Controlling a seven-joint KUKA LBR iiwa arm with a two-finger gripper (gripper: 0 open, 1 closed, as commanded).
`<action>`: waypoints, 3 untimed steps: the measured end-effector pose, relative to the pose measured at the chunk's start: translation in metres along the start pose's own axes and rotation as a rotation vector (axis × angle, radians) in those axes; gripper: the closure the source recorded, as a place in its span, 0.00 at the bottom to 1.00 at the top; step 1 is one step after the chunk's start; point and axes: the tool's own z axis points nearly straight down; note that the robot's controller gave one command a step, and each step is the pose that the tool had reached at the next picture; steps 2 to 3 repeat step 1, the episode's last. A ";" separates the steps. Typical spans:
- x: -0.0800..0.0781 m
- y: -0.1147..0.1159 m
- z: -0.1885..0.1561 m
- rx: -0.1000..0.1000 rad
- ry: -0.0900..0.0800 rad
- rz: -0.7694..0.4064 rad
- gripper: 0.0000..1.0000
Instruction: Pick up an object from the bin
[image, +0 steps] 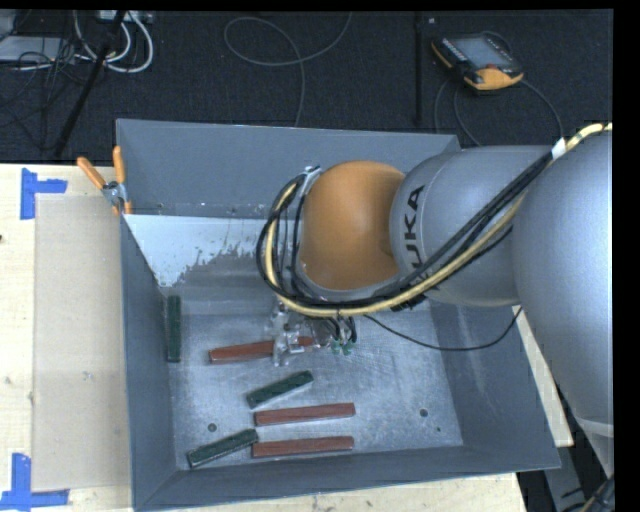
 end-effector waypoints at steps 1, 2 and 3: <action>0.000 0.000 -0.008 0.000 0.000 0.000 1.00; 0.000 0.000 -0.008 0.000 0.000 0.000 1.00; 0.000 0.000 -0.008 0.000 0.000 0.000 1.00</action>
Offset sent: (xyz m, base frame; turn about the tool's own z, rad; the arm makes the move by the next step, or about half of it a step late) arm -0.0001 0.0001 0.0513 0.0000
